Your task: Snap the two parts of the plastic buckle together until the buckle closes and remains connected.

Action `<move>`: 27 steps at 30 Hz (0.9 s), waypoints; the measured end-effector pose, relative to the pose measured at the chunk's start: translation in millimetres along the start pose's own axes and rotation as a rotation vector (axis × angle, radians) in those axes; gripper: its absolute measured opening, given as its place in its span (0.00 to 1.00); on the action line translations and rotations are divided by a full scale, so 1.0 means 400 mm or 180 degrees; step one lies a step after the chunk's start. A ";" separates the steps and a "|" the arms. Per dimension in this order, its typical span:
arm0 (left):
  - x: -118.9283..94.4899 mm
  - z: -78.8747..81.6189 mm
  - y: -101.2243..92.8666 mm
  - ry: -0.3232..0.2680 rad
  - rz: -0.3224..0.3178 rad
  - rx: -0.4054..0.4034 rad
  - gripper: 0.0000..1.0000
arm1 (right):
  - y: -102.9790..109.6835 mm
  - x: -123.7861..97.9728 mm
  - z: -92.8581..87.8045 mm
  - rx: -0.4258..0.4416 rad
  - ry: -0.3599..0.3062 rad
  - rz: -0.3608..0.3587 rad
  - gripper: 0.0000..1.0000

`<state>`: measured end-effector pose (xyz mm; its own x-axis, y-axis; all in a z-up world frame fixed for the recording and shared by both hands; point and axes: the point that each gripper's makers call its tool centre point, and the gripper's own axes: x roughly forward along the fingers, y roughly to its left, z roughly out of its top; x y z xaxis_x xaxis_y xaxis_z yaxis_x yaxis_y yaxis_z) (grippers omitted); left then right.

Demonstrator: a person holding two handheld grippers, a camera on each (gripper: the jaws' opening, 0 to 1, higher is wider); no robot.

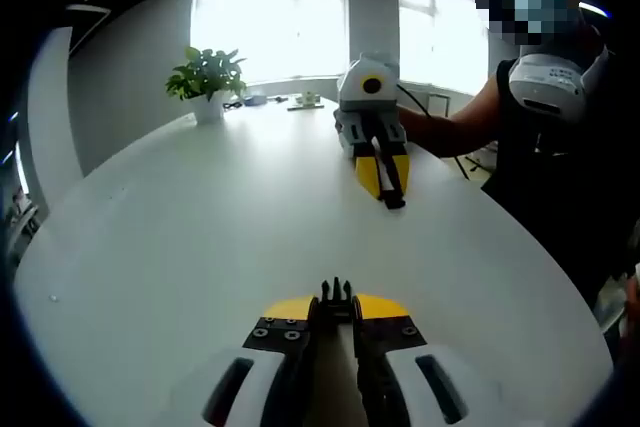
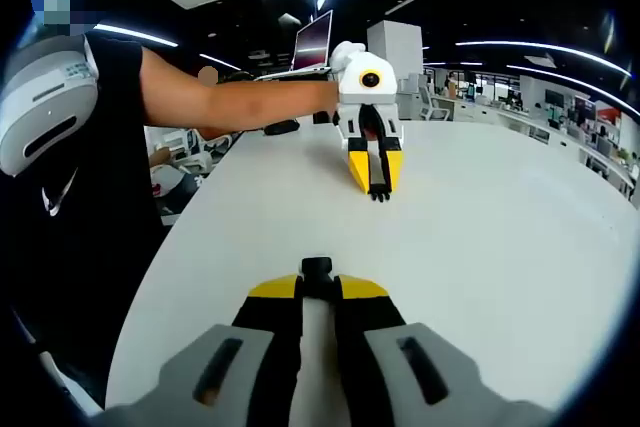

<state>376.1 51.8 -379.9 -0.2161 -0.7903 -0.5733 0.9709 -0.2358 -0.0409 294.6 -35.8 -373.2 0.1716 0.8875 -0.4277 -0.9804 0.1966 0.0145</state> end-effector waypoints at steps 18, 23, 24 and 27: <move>-0.006 -0.005 -0.004 -0.0037 0.0251 -0.0080 0.11 | -0.013 -0.002 0.000 -0.0012 0.0022 -0.0031 0.10; -0.008 -0.007 -0.005 -0.0071 0.0319 -0.0202 0.10 | -0.041 -0.005 0.003 -0.0047 0.0126 -0.0053 0.10; -0.007 -0.007 -0.008 -0.0084 0.0335 -0.0205 0.10 | -0.048 -0.008 0.002 -0.0052 0.0139 -0.0062 0.10; -0.007 -0.006 -0.014 -0.0138 0.0402 -0.0189 0.10 | -0.079 -0.026 0.011 -0.0057 0.0105 -0.0058 0.10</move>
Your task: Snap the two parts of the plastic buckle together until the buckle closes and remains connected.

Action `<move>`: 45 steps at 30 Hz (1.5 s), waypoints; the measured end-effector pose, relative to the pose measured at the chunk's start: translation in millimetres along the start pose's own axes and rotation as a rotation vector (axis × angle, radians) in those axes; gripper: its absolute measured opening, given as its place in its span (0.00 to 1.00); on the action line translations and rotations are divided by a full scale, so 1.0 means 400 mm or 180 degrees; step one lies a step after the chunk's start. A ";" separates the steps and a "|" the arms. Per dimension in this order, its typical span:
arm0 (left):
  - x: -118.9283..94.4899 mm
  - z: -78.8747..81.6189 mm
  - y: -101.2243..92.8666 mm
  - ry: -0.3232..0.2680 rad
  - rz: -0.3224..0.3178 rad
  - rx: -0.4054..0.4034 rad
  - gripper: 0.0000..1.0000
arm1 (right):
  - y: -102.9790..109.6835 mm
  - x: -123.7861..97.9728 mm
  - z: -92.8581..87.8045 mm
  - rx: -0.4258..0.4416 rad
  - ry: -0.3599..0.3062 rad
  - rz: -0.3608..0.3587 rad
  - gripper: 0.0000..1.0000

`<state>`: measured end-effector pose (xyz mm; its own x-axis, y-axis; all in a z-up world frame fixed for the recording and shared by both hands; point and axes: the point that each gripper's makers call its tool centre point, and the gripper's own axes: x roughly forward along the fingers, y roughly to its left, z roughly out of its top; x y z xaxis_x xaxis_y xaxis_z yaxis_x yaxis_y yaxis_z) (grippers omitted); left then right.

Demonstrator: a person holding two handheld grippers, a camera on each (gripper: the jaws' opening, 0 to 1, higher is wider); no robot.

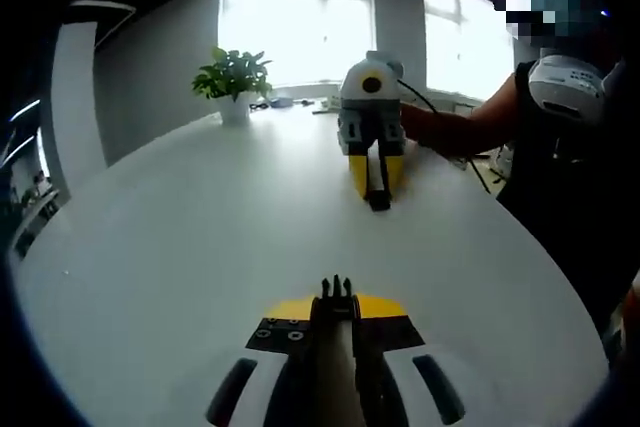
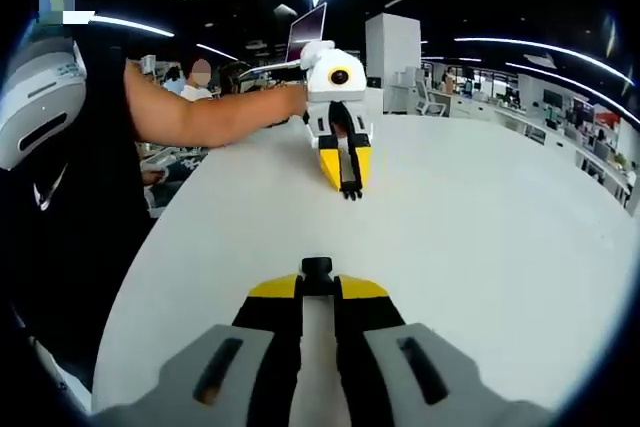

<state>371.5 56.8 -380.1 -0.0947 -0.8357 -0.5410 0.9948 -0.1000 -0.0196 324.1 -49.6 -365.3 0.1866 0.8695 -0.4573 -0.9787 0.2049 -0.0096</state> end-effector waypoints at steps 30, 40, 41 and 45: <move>0.076 0.123 0.057 -0.0345 0.0113 -0.0208 0.10 | -0.109 -0.032 0.035 -0.0082 -0.0174 0.0209 0.10; 0.095 0.110 0.001 -0.0311 0.0155 0.0096 0.10 | -0.091 -0.018 0.017 -0.0052 -0.0134 0.0264 0.10; 0.095 0.109 0.001 -0.0299 0.0149 0.0090 0.10 | -0.088 -0.015 0.013 -0.0063 -0.0112 0.0265 0.10; 0.096 0.106 -0.002 -0.0272 0.0146 0.0098 0.10 | -0.075 -0.003 0.011 -0.0112 -0.0063 0.0304 0.10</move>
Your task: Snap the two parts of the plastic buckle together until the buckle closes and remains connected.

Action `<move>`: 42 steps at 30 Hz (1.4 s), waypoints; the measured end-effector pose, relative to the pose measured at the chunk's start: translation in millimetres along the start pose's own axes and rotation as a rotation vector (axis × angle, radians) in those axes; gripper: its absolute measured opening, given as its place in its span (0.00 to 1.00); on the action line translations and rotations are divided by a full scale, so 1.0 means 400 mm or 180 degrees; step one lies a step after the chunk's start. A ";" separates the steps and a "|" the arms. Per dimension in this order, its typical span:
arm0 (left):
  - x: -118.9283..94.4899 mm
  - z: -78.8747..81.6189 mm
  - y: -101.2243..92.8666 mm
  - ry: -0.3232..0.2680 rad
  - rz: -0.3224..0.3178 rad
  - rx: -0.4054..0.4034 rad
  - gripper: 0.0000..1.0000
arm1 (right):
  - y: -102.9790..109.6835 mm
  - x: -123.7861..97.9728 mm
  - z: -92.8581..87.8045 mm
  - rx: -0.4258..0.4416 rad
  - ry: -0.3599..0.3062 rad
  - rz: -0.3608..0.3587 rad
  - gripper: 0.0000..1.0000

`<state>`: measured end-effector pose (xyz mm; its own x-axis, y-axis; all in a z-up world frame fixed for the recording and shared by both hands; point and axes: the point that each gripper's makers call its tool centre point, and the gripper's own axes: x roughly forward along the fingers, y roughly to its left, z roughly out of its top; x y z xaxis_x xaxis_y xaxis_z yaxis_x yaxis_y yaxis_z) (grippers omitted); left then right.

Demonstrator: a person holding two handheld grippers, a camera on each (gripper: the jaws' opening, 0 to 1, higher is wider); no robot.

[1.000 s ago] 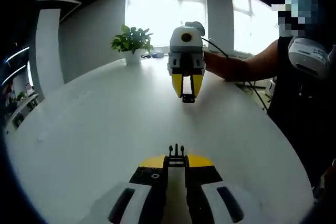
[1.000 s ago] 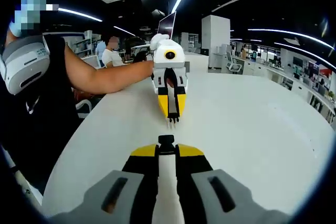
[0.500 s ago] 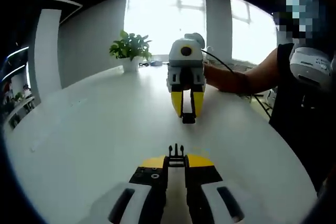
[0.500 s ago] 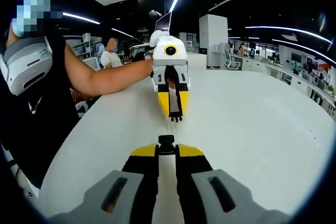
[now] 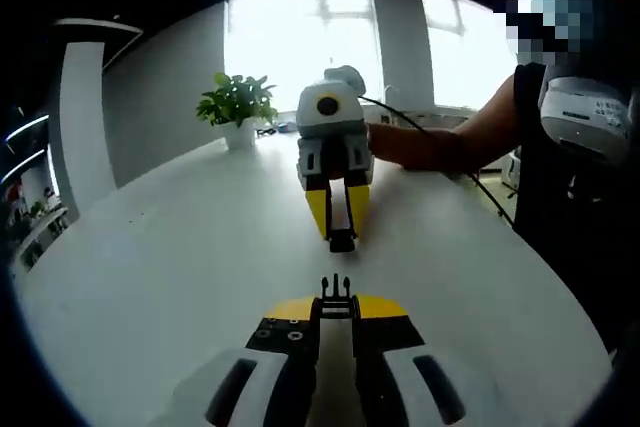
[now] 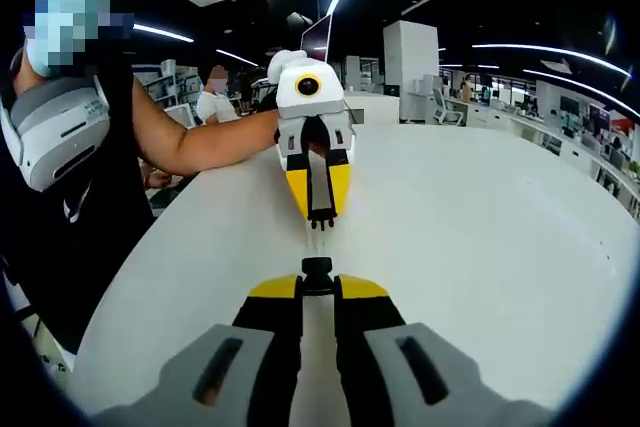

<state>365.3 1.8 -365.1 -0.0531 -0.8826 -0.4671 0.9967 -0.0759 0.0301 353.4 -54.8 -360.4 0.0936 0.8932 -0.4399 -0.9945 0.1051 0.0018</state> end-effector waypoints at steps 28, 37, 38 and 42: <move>0.007 -0.021 -0.010 0.0201 -0.0009 -0.0070 0.10 | -0.009 0.034 -0.020 -0.0088 0.0066 -0.0055 0.10; 0.024 -0.031 -0.019 0.0255 -0.0041 -0.0051 0.10 | -0.006 0.038 -0.015 -0.0127 0.0039 -0.0050 0.10; 0.025 -0.031 -0.021 0.0242 -0.0065 -0.0076 0.10 | -0.006 0.038 -0.016 -0.0123 0.0043 -0.0048 0.10; 0.025 -0.032 -0.021 0.0203 -0.0089 -0.0112 0.10 | -0.003 0.041 -0.019 -0.0128 0.0056 -0.0040 0.10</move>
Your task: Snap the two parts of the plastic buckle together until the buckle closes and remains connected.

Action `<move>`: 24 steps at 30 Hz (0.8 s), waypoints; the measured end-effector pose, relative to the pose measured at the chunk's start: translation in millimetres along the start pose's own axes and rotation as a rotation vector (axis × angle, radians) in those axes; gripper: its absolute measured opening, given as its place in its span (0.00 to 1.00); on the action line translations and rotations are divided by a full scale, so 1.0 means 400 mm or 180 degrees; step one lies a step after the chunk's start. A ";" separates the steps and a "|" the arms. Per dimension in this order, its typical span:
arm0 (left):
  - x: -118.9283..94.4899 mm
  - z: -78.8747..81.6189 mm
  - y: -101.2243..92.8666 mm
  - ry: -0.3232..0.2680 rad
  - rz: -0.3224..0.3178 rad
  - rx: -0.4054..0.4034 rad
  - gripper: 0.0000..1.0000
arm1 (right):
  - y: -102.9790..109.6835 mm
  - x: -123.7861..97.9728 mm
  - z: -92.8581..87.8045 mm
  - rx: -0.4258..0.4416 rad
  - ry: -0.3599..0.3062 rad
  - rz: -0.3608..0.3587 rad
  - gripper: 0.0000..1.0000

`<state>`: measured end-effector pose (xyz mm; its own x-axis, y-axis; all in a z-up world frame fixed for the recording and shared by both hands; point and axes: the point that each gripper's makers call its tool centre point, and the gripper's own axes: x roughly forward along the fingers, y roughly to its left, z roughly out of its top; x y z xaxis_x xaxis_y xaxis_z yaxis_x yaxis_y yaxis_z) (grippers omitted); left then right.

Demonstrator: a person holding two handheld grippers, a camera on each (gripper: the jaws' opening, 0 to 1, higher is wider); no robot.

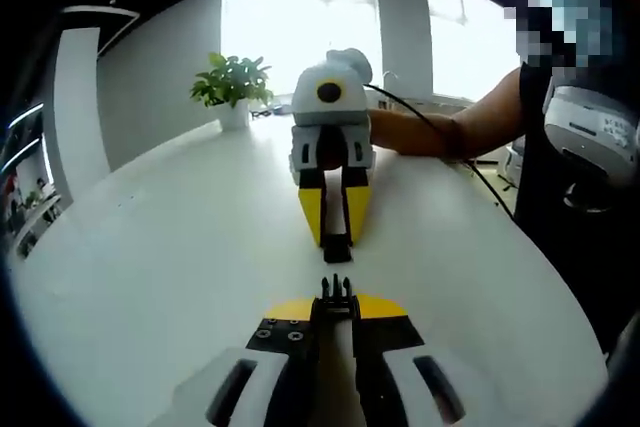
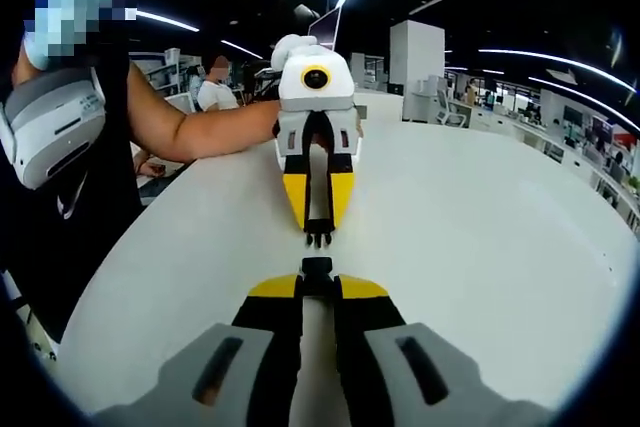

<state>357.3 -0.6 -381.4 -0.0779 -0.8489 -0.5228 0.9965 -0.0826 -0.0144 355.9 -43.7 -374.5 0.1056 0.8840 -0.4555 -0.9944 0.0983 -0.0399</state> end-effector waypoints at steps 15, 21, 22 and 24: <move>0.010 0.007 0.003 0.0006 -0.0002 -0.0024 0.10 | -0.001 0.005 -0.001 0.0000 0.0001 -0.0021 0.10; 0.014 0.011 -0.002 0.0003 -0.0007 -0.0009 0.10 | -0.002 0.006 -0.001 0.0015 0.0011 -0.0001 0.10; 0.015 0.011 -0.003 0.0003 -0.0014 -0.0014 0.10 | -0.003 0.007 -0.001 0.0006 0.0011 -0.0008 0.10; 0.015 0.012 -0.003 0.0006 -0.0019 -0.0021 0.10 | -0.004 0.006 0.000 0.0005 0.0007 -0.0010 0.10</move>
<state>355.5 -8.1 -380.5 -0.0839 -0.8475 -0.5242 0.9962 -0.0842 -0.0232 357.7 -41.6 -375.7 0.1087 0.8826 -0.4574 -0.9940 0.1017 -0.0398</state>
